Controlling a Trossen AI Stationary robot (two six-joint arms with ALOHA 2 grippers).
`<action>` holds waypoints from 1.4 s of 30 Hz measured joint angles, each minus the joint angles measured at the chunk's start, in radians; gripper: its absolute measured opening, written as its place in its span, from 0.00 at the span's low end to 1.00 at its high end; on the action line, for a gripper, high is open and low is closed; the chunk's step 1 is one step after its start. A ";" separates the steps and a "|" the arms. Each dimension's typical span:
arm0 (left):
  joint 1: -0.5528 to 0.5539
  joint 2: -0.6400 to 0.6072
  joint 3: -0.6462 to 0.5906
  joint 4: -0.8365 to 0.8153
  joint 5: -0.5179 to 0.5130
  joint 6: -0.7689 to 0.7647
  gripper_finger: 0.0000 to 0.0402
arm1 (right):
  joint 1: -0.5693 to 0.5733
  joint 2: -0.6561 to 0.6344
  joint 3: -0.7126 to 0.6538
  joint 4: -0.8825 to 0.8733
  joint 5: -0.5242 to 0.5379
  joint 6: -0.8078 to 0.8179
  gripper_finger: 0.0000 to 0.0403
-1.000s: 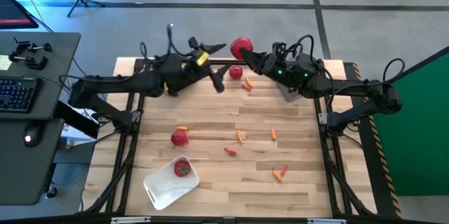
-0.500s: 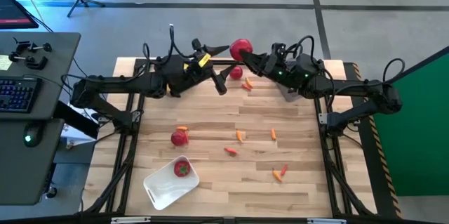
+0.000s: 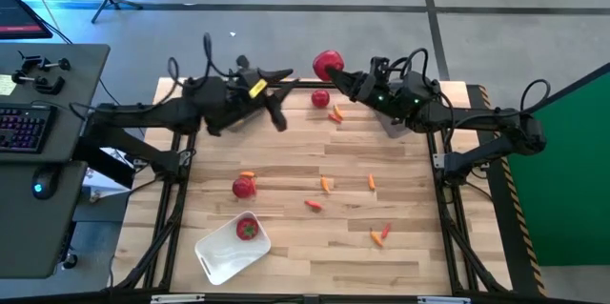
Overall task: Sort produce into baskets
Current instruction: Put the red tomato into the white bin
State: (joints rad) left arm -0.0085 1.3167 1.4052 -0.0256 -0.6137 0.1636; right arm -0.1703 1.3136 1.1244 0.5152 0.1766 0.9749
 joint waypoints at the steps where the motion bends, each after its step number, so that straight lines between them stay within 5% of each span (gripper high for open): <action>1: -0.007 -0.019 0.000 -0.035 -0.022 -0.016 0.15 | 0.000 0.000 0.000 -0.001 0.000 -0.006 0.55; 3: -0.021 -0.057 0.000 -0.104 -0.090 -0.084 0.04 | 0.000 0.000 0.000 -0.002 0.006 -0.013 0.55; 6: -0.036 -0.103 0.000 -0.157 -0.130 -0.196 0.03 | 0.000 0.000 0.000 -0.002 0.011 -0.023 0.55; 11: -0.039 -0.128 0.000 -0.188 0.062 -0.174 0.04 | 0.000 0.000 0.000 -0.013 0.015 -0.034 0.55; 20: -0.027 -0.002 -0.001 -0.101 0.067 -0.115 0.37 | 0.001 0.000 0.000 -0.058 0.015 -0.031 0.55; 28: -0.016 0.137 0.002 0.088 -0.111 -0.016 0.72 | 0.001 0.000 0.000 -0.061 0.015 -0.011 0.55; 42: 0.036 0.202 0.092 0.106 -0.065 0.024 0.77 | 0.000 -0.003 0.000 -0.054 0.018 0.016 0.55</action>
State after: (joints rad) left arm 0.0277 1.5191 1.4971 0.0806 -0.6789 0.1875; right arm -0.1707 1.3106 1.1248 0.4611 0.1944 0.9905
